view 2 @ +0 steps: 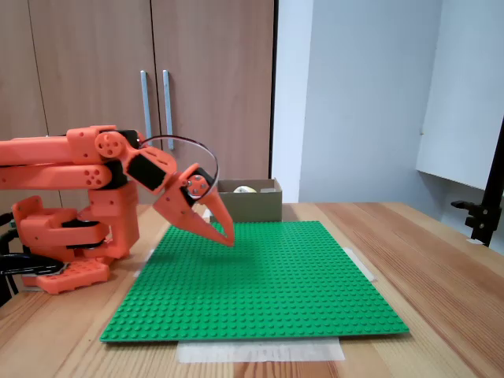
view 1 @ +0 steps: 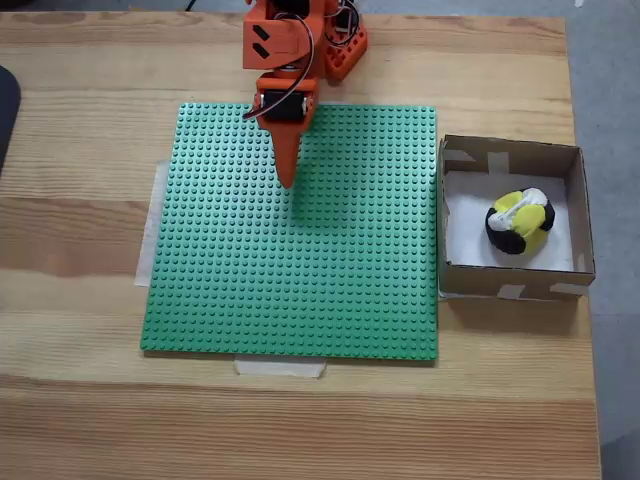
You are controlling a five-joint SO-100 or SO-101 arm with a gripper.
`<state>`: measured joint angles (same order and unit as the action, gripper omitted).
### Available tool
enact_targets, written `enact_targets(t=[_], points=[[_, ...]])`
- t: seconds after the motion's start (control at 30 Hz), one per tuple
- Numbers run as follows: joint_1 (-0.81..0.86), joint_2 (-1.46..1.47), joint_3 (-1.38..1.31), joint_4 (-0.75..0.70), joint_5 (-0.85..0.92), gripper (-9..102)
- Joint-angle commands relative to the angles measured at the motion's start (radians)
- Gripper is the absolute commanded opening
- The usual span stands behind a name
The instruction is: Pick the ball and put it in the box.
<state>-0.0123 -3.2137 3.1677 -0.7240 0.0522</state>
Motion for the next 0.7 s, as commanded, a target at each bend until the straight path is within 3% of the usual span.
enact_targets(t=[0.0, 0.67], points=[[0.006, -0.008, 0.028, 0.012, 0.006, -1], [0.006, -0.008, 0.028, 0.012, 0.006, -1]])
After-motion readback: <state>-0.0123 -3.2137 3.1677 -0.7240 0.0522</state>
